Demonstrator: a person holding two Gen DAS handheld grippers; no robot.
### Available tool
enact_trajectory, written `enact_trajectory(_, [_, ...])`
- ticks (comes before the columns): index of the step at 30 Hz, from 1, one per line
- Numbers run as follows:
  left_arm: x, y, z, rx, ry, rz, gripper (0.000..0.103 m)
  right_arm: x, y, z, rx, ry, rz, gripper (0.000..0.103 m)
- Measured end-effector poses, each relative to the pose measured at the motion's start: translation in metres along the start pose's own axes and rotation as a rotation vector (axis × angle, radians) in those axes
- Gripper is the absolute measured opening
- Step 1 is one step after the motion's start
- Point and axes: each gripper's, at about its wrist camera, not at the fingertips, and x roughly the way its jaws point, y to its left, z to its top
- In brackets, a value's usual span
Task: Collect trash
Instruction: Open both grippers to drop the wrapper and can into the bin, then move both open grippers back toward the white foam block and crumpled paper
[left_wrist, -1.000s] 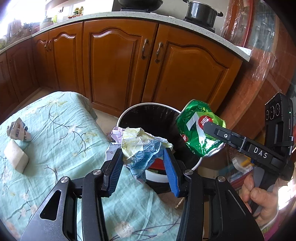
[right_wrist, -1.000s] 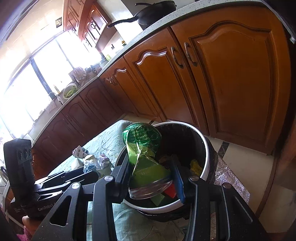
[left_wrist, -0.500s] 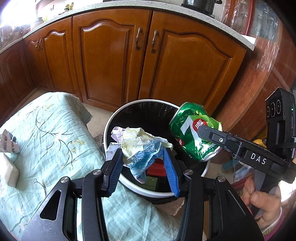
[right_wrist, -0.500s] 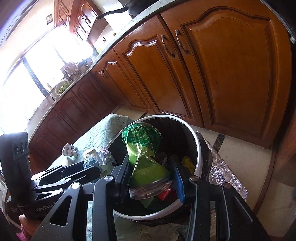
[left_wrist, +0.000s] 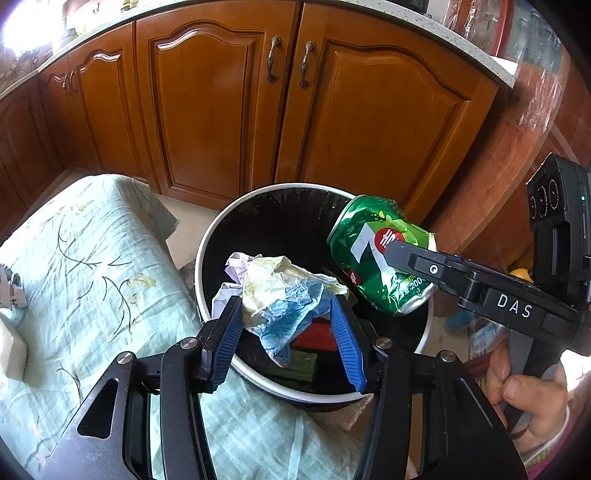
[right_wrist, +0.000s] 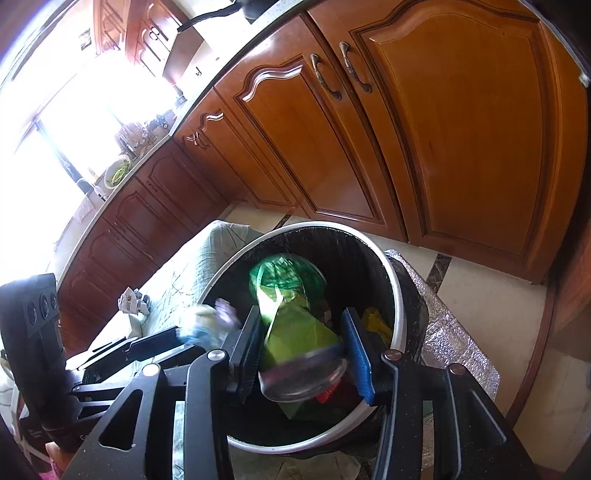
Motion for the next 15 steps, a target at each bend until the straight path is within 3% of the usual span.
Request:
enact_trajectory(1, [0.001, 0.0, 0.0, -0.003, 0.002, -0.001, 0.052, -0.001, 0.0, -0.001, 0.005, -0.007, 0.005, 0.064])
enact_trajectory(3, [-0.001, 0.002, -0.001, -0.009, -0.002, -0.003, 0.055, -0.005, 0.001, -0.002, 0.007, -0.024, 0.013, 0.07])
enact_trajectory(6, [-0.007, 0.006, -0.004, -0.024, -0.018, -0.007, 0.058, -0.01, 0.004, -0.007, 0.012, -0.041, 0.027, 0.072])
enact_trajectory(10, [-0.022, 0.02, -0.014, -0.07, -0.046, -0.018, 0.059, -0.019, 0.017, -0.016, 0.004, -0.074, 0.045, 0.084])
enact_trajectory(15, [-0.045, 0.047, -0.041, -0.156, -0.085, -0.004, 0.063, -0.021, 0.048, -0.03, -0.062, -0.099, 0.074, 0.088])
